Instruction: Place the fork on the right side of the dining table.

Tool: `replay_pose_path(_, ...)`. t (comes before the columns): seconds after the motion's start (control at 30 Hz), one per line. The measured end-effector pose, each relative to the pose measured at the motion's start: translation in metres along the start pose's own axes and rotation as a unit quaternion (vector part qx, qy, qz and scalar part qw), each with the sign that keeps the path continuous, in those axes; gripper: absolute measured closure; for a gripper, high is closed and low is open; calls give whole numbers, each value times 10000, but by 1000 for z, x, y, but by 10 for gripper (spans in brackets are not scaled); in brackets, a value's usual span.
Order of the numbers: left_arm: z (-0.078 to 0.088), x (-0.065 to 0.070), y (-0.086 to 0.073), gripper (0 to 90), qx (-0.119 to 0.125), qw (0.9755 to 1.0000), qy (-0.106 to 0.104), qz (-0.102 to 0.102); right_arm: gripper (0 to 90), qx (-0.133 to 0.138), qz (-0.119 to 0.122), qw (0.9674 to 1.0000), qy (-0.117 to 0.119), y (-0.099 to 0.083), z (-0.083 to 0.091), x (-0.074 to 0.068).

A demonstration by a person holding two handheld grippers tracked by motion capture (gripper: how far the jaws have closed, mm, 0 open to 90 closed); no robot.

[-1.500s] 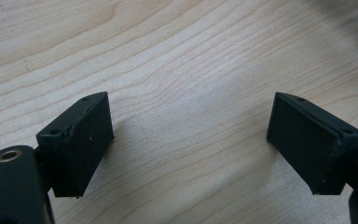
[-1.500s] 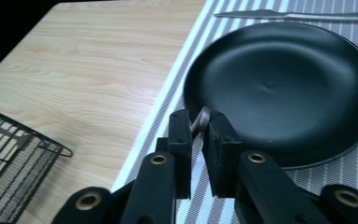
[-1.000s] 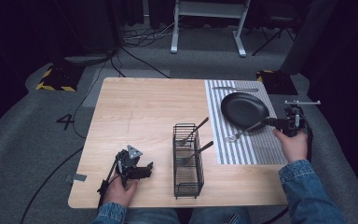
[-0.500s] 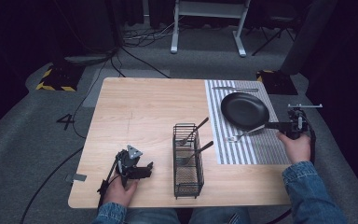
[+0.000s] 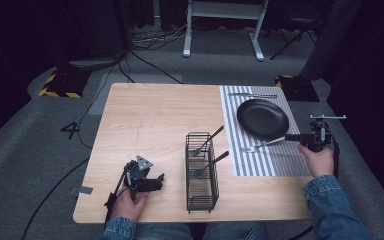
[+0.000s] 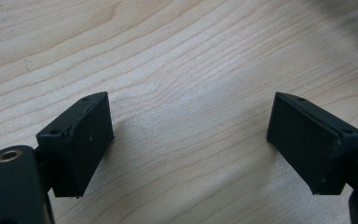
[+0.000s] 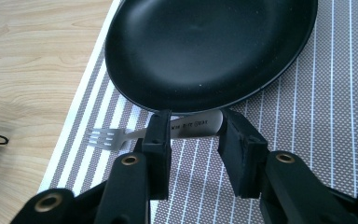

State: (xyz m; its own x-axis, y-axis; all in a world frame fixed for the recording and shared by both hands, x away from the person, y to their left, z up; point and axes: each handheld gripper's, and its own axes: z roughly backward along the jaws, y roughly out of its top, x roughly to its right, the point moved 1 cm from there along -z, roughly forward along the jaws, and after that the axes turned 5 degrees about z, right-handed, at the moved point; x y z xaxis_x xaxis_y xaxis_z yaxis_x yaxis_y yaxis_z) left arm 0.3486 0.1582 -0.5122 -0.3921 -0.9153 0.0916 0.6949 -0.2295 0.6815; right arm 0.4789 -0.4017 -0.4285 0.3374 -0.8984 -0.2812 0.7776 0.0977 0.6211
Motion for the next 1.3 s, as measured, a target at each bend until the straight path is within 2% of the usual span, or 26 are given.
replay_pose_path(0.53, 0, 0, 0, 145, -1, 10000, -2, 1, 630, -91, -137, 9999, -6, -9, -6, 11)
replay_pose_path(0.9, 0, 0, 0, 144, 0, 10000, 0, 0, 621, -224, -189, 9995, -124, -12, -11, 18)
replay_pose_path(1.1, 0, 0, 0, 144, 0, 10000, 1, 0, 620, -355, -318, 9987, -162, -17, -17, 25)
replay_pose_path(1.3, 0, 0, 0, 144, 1, 10000, -1, 1, 617, -362, -389, 9985, -155, -18, -19, 31)
